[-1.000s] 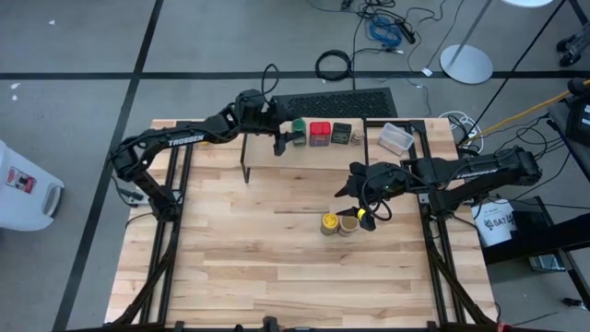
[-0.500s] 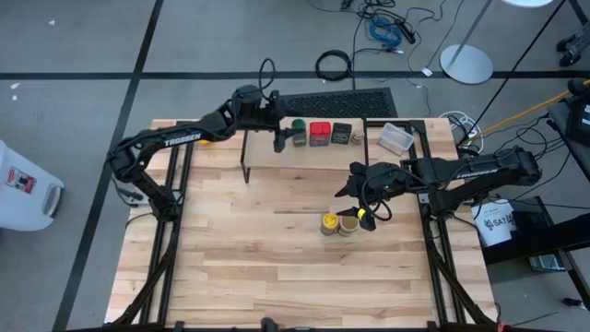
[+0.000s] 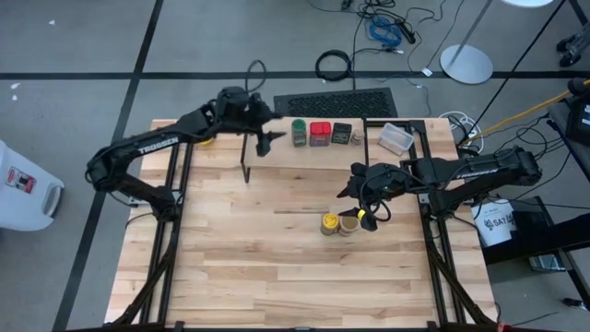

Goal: Shelf spices
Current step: Put the green seasoning bottle on the shelf

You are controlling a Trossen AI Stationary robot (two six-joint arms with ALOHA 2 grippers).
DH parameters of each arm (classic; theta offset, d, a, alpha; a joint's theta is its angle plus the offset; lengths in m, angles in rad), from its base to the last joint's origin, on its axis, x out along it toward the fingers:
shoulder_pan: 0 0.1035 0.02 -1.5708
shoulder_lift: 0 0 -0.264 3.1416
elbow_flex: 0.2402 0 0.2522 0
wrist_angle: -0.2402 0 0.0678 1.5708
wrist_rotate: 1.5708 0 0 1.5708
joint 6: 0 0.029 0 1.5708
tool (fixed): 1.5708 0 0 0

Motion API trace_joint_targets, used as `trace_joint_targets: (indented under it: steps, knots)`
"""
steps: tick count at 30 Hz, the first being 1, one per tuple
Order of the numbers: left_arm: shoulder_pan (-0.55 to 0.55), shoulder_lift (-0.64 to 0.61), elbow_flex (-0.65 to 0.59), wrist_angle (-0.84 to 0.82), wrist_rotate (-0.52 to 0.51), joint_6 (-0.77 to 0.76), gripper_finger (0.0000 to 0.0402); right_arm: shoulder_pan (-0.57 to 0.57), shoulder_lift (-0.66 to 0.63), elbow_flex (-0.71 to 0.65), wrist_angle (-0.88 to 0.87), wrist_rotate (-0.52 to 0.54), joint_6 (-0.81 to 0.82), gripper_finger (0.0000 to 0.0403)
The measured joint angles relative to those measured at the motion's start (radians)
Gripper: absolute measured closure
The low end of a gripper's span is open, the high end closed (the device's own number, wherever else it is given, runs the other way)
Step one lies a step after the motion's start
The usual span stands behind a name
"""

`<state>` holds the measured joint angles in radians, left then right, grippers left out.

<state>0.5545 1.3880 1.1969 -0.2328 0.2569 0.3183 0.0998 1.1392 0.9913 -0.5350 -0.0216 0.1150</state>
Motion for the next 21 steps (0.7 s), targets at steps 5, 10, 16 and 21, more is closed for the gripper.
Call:
trace_joint_targets:
  steps: [5,10,16,21]
  knots:
    - [-0.031,0.01,-0.065,-0.093,-0.016,0.004,0.0152,0.0,0.007,0.0,0.0,0.0,0.0,0.0161]
    - [-0.05,0.053,-0.116,-0.001,-0.041,0.009,0.0196,0.0,0.034,0.0,0.01,0.0,0.0,0.0161]
    - [-0.051,0.121,-0.12,0.089,-0.084,0.019,0.0257,0.0,0.058,0.0,0.017,0.0,0.0,0.0161]
    - [-0.051,0.16,-0.12,0.139,-0.092,0.029,0.0295,0.0,0.063,0.0,0.024,0.0,-0.002,0.0161]
